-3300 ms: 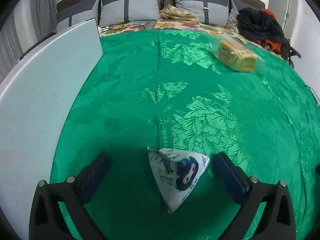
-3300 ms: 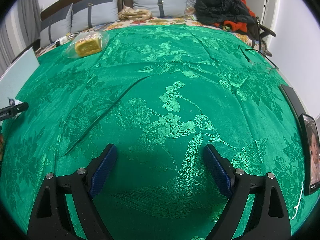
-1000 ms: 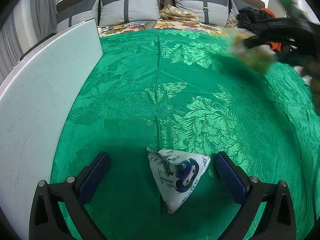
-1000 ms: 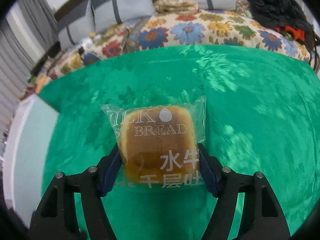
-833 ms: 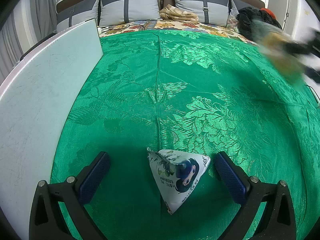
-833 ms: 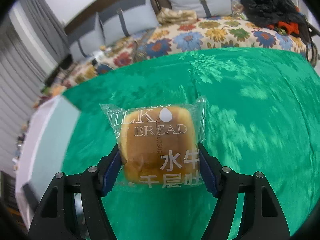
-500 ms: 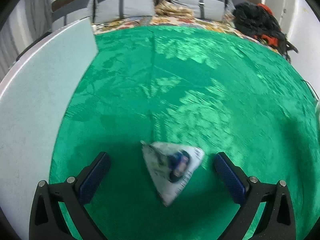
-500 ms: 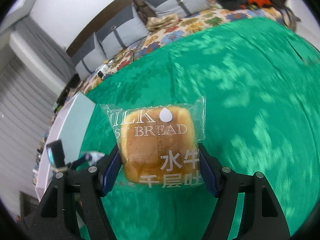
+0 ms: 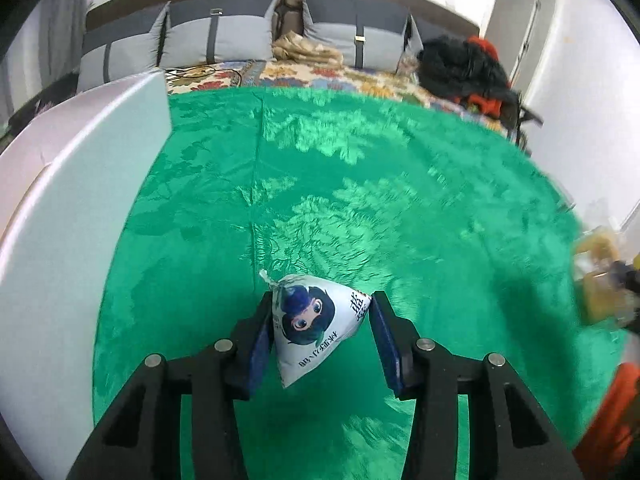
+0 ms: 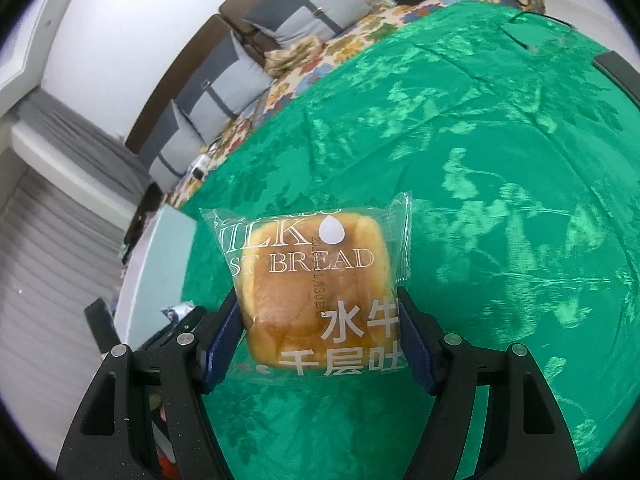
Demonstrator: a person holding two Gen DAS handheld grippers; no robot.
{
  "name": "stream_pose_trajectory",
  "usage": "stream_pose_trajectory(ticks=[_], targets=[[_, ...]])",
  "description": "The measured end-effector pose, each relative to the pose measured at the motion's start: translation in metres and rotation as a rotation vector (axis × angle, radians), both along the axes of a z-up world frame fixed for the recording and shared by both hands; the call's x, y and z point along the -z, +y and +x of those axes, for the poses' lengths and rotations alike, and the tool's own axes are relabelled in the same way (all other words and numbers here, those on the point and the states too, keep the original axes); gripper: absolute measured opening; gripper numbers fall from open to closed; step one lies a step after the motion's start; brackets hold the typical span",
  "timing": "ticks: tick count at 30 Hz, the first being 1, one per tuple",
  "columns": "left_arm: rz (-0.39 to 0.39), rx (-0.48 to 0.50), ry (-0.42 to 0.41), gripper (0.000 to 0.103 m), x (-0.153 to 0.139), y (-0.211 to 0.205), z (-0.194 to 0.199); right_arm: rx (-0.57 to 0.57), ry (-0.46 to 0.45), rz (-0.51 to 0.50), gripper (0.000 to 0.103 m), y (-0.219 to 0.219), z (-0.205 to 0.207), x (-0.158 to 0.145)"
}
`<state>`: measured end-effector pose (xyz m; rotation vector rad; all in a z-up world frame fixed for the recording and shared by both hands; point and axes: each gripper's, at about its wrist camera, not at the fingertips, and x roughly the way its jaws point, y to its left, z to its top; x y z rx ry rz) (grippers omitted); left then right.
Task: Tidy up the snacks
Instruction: 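Carry the bread and rice-ball pack over the white box and open both grippers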
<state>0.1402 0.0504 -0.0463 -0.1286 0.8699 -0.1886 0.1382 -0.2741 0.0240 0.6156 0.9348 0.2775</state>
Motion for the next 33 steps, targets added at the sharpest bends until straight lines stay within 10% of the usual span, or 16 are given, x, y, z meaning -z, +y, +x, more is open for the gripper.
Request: stream_pose_trajectory(ticks=[7,12,21,24,33], targets=[[-0.138,-0.107,-0.071,0.046,-0.083,0.054,-0.041,-0.189,-0.101,0.077,0.074,0.079,0.02,-0.058],[-0.048,-0.223,-0.119,0.046,-0.124,0.132,-0.071,-0.41,-0.201,0.107,0.074,0.192,0.041,-0.113],[0.071,-0.474,-0.015,0.049,-0.084,0.259,-0.102,-0.74,-0.275,-0.017,0.077,0.418,0.048,-0.127],[0.082,-0.49,0.026,0.073,-0.067,0.267,-0.103,-0.84,-0.195,-0.157,0.079,0.47,0.051,-0.09],[0.157,-0.532,0.004,0.092,-0.066,0.259,-0.116,-0.777,-0.249,-0.249,0.08,0.446,0.045,-0.091]])
